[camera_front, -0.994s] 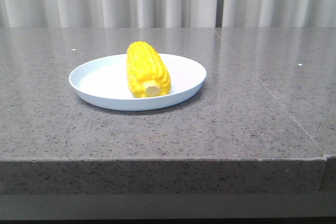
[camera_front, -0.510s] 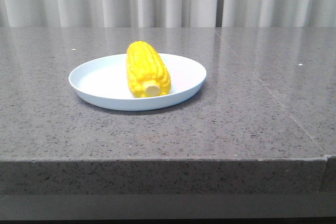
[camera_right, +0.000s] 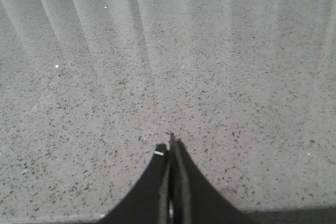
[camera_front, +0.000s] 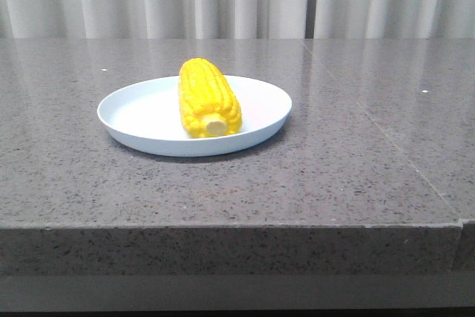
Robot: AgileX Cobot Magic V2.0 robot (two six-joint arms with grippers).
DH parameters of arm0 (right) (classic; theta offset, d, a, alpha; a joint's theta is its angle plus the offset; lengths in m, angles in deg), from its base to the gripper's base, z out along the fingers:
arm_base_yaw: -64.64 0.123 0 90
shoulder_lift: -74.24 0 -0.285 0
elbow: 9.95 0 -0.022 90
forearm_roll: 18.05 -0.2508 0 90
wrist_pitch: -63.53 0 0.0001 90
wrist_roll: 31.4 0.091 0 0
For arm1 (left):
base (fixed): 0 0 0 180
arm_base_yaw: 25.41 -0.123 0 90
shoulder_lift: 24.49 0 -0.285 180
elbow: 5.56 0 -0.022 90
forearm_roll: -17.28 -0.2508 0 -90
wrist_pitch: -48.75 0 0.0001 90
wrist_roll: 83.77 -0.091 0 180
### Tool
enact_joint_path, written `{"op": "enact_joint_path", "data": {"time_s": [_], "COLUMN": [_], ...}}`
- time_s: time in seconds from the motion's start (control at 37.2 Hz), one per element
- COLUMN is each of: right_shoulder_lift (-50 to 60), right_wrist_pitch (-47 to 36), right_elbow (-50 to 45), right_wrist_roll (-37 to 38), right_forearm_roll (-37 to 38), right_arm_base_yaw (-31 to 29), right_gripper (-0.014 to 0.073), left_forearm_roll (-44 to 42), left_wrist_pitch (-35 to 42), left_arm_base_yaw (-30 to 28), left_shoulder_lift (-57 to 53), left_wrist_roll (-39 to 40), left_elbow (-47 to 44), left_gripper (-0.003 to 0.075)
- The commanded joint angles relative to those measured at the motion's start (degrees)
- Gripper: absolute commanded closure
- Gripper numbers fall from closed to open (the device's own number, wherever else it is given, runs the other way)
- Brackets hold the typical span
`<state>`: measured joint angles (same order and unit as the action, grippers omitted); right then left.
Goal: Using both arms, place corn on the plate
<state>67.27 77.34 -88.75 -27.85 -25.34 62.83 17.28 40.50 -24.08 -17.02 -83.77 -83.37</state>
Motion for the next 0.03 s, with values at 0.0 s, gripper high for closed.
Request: {"op": "enact_joint_path", "data": {"time_s": [0.0], "right_shoulder_lift": [0.8], "right_wrist_pitch": [-4.1], "right_elbow": [1.3], "right_wrist_roll": [-0.8], "right_forearm_roll": [0.0], "right_arm_base_yaw": [-0.2], "right_gripper": [0.0657], "left_forearm_roll": [0.5], "left_wrist_pitch": [4.7], "left_arm_base_yaw": [-0.1], "left_shoulder_lift": [-0.9], "left_wrist_roll": [0.0], "left_elbow": [-1.2], "left_gripper": [0.0741]}}
